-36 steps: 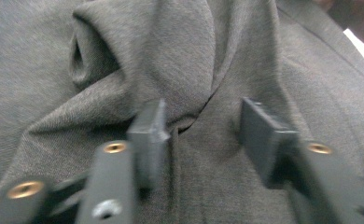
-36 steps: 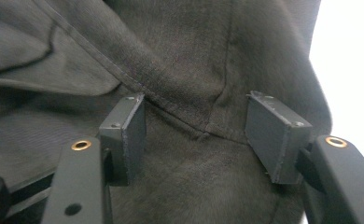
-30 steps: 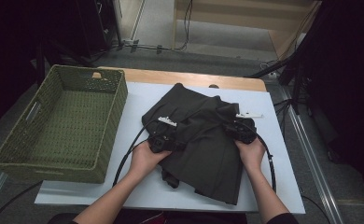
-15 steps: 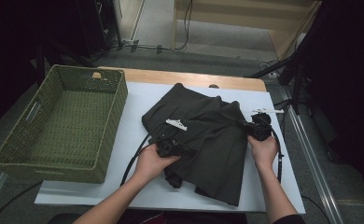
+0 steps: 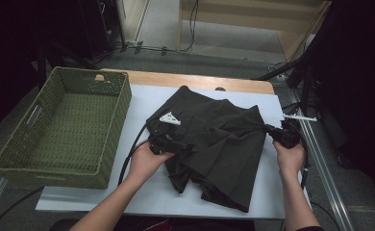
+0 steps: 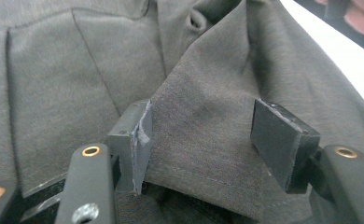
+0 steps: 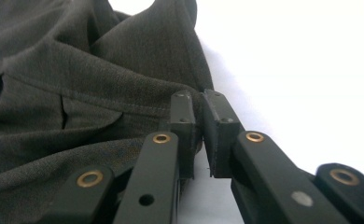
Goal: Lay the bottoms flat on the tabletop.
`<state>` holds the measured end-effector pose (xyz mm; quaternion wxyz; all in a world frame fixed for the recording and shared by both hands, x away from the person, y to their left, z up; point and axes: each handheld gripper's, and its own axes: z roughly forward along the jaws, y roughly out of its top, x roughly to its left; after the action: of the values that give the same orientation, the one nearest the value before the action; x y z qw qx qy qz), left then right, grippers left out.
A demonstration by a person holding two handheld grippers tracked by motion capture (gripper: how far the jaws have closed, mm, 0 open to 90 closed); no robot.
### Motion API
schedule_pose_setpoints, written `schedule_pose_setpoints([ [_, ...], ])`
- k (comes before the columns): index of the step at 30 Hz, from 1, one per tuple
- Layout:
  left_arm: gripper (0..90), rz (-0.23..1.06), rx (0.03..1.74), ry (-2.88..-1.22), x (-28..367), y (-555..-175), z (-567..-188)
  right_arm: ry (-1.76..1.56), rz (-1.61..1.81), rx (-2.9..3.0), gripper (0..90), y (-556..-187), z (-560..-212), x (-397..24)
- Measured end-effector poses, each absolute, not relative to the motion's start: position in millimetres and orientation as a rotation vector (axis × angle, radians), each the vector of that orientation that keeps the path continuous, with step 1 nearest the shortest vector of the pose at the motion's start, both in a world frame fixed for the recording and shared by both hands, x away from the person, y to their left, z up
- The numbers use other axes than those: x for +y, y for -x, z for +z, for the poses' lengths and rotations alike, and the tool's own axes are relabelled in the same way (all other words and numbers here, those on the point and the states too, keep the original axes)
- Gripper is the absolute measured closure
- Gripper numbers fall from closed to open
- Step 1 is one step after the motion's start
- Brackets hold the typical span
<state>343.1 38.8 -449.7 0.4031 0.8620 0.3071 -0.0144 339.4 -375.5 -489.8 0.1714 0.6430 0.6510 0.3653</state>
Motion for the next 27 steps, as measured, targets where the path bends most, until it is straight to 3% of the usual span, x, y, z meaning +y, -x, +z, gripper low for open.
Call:
schedule_pose_setpoints([
  [4,45.5,-0.084,0.791,-2.210,31,-343,-461,-1.805,1.074,1.830,47.5,-339,-487,-372],
  [7,52.9,-0.135,0.806,-2.219,25,-343,-472,-1.799,1.073,1.851,40.9,-340,-490,-368],
  [10,65.2,-0.223,0.823,-2.188,22,-344,-483,-1.825,1.007,1.874,40.8,-344,-496,-364],
  [15,89.2,-0.303,0.769,-2.218,13,-338,-493,-1.852,0.946,1.928,47.4,-351,-510,-360],
  [20,90.0,-0.412,0.679,-2.179,4,-323,-476,-1.873,0.937,1.929,54.1,-354,-515,-362],
  [23,90.0,-0.440,0.605,-2.185,-6,-306,-466,-1.876,0.941,1.920,63.9,-352,-513,-366],
  [27,89.4,-0.384,0.487,-2.228,-22,-283,-455,-1.885,0.995,1.930,77.6,-351,-511,-373],
])
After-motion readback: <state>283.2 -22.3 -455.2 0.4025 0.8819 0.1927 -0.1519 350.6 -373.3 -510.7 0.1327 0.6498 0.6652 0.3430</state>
